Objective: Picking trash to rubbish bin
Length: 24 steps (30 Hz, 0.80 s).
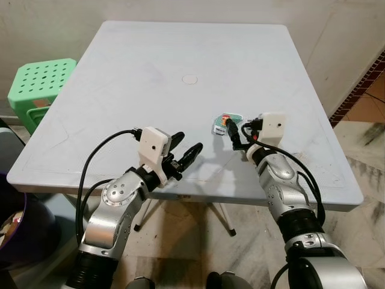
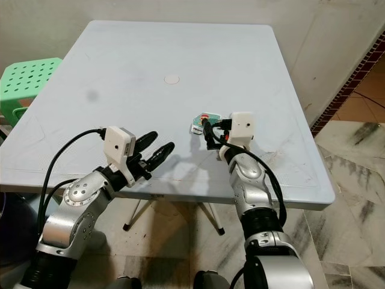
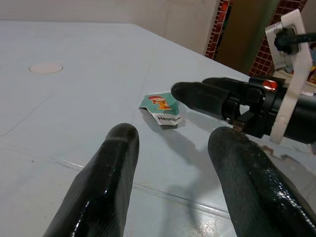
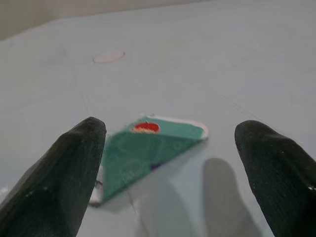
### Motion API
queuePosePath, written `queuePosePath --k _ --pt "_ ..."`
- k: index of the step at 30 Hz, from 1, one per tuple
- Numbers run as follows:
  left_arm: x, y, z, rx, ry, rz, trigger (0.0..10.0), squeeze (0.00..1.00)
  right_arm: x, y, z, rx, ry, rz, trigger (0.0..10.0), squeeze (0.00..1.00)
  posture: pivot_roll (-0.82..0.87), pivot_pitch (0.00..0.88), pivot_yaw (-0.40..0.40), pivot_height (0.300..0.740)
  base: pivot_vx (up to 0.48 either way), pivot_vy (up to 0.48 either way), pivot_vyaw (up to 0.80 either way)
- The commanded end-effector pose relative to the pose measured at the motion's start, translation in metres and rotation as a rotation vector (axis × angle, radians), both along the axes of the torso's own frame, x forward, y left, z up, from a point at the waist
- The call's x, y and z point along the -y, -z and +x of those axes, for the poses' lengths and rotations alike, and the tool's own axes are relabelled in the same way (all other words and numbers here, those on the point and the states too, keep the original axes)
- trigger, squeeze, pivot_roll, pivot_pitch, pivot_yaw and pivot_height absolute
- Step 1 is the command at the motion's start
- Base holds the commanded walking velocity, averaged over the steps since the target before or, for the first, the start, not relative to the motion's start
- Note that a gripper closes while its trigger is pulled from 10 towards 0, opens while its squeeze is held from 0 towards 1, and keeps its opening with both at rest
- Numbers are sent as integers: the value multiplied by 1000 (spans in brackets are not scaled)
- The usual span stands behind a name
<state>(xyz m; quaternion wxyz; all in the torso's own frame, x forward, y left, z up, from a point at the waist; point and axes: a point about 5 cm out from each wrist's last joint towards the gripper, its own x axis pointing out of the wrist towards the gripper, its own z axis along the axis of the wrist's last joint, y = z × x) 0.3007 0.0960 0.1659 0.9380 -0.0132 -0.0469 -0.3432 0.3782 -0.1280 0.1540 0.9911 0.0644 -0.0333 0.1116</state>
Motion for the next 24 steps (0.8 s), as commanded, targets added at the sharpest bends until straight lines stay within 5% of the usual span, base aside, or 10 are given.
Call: queuePosePath --k 1,9,19,20,21,23,24 --pt "1 -3 -3 6 5 -7 10000 0 -2 -3 2 6 -6 19 10000 0 26 227 -29 715 0 0 0" --pt "1 -4 -3 11 -7 -4 10000 0 -15 -5 6 -6 2 14 10000 0 36 230 -40 715 0 0 0" --pt "3 -3 -5 11 -18 -11 10000 0 -24 6 8 -118 127 -118 10000 0 36 221 -50 715 0 0 0" --pt "3 -3 -5 12 -18 -11 10000 0 -24 8 8 -133 127 -123 4471 0 36 220 -50 715 0 0 0" --pt "4 -3 -5 14 -17 -10 10000 0 -22 11 7 -144 143 -137 2157 0 34 218 -50 715 0 0 0" --pt "4 -3 -5 14 -16 -10 10000 0 -21 12 6 -137 164 -150 2157 0 34 216 -50 715 0 0 0" --pt "4 -3 -4 16 -16 -9 10000 0 -20 12 5 -129 172 -159 0 0 34 216 -50 715 0 0 0"
